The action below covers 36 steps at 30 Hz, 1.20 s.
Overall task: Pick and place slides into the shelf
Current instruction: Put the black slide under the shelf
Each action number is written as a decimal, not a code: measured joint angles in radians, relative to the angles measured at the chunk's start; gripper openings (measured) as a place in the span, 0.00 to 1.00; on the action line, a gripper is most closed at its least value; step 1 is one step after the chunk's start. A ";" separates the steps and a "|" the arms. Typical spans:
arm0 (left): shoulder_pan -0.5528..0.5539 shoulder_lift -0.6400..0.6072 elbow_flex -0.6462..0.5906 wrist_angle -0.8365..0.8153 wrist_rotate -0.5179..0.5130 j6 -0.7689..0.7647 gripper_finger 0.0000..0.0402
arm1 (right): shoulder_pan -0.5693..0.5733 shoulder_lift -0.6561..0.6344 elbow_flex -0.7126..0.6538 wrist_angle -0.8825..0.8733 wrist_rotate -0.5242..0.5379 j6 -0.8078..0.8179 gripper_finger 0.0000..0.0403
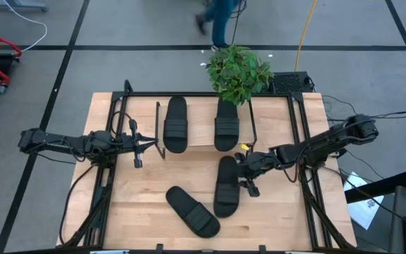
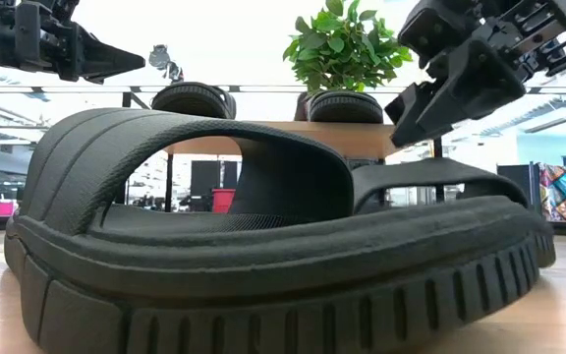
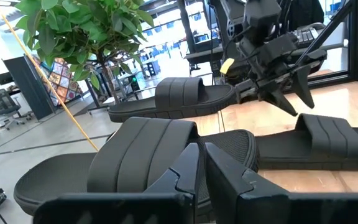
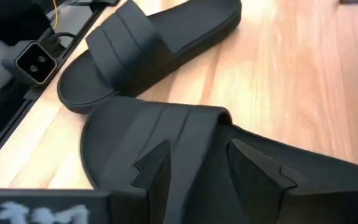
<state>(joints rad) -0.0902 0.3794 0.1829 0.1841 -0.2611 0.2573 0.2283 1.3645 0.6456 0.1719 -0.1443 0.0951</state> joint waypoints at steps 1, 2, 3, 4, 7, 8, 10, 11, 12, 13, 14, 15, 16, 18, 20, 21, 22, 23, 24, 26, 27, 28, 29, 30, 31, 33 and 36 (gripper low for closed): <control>0.000 0.000 0.000 0.000 0.000 0.000 0.08 | 0.007 -0.008 0.000 0.001 0.014 -0.005 0.37; 0.000 0.000 0.000 0.000 0.000 0.000 0.08 | 0.015 -0.017 0.000 0.002 0.022 -0.017 0.37; 0.000 0.000 0.000 0.000 0.000 0.000 0.08 | 0.025 -0.027 0.000 0.000 0.029 -0.028 0.37; 0.000 0.000 0.000 0.000 0.000 0.000 0.08 | 0.039 -0.038 0.000 -0.002 0.035 -0.030 0.37; 0.000 0.000 0.000 0.000 0.000 0.000 0.08 | 0.116 -0.084 0.000 0.002 0.117 -0.027 0.37; 0.000 0.000 0.000 0.000 0.000 0.000 0.08 | 0.153 -0.096 0.000 0.000 0.167 -0.028 0.37; 0.000 0.000 0.000 0.000 0.000 0.000 0.08 | 0.242 -0.102 0.001 -0.007 0.318 -0.029 0.35; 0.000 0.000 0.000 0.000 0.000 0.000 0.08 | 0.290 -0.101 0.009 -0.031 0.410 -0.030 0.35; 0.000 0.000 0.000 -0.001 0.000 0.000 0.08 | 0.338 -0.100 0.020 -0.056 0.509 -0.032 0.34; 0.000 0.000 0.000 -0.001 0.000 0.000 0.08 | 0.382 -0.095 0.036 -0.072 0.602 -0.031 0.34; 0.000 0.000 0.000 -0.001 0.000 0.000 0.08 | 0.424 -0.085 0.056 -0.079 0.683 -0.031 0.34; 0.000 0.000 0.000 -0.001 0.000 0.000 0.08 | 0.461 -0.075 0.072 -0.072 0.749 -0.032 0.34; 0.000 0.000 0.000 -0.001 0.000 0.000 0.08 | 0.494 -0.065 0.085 -0.072 0.798 -0.035 0.35; 0.000 0.000 0.000 -0.001 0.000 -0.001 0.08 | 0.542 -0.043 0.107 -0.075 0.830 -0.050 0.37; 0.000 0.000 0.000 -0.001 0.000 -0.004 0.08 | 0.567 -0.021 0.120 -0.075 0.834 -0.052 0.41; 0.000 0.000 0.000 -0.001 0.000 -0.006 0.08 | 0.578 -0.011 0.123 -0.076 0.853 -0.051 0.43; 0.000 0.000 0.000 -0.001 0.000 -0.012 0.08 | 0.587 -0.004 0.124 -0.076 0.870 -0.051 0.45; 0.000 0.000 0.000 -0.001 0.000 -0.020 0.08 | 0.592 0.003 0.124 -0.078 0.889 -0.050 0.47; 0.000 0.000 0.000 -0.001 0.000 -0.027 0.08 | 0.596 0.008 0.124 -0.080 0.910 -0.041 0.48; 0.000 0.000 0.000 0.000 0.000 -0.031 0.08 | 0.600 0.010 0.122 -0.080 0.939 -0.032 0.49; 0.000 0.000 0.000 0.000 0.000 -0.031 0.08 | 0.599 0.009 0.119 -0.076 0.955 -0.028 0.48; 0.000 0.000 0.000 0.000 0.000 -0.031 0.08 | 0.596 0.008 0.113 -0.074 0.959 -0.028 0.47; 0.000 0.000 0.000 0.000 0.000 -0.031 0.08 | 0.593 0.009 0.107 -0.075 0.959 -0.030 0.45; 0.000 0.000 0.000 0.000 0.000 -0.031 0.08 | 0.591 0.009 0.098 -0.075 0.958 -0.034 0.42; 0.000 0.000 0.000 0.000 0.000 -0.031 0.08 | 0.589 0.009 0.090 -0.075 0.958 -0.034 0.39; 0.000 0.000 0.000 -0.001 0.000 -0.045 0.08 | 0.584 0.009 0.075 -0.072 0.958 -0.033 0.32; -0.002 0.013 0.000 -0.003 0.034 -0.056 0.08 | 0.577 0.009 0.054 -0.071 0.979 -0.044 0.16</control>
<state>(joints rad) -0.0922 0.3920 0.1825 0.1809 -0.2268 0.2010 0.8055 1.3735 0.6992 0.1005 0.8349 0.0510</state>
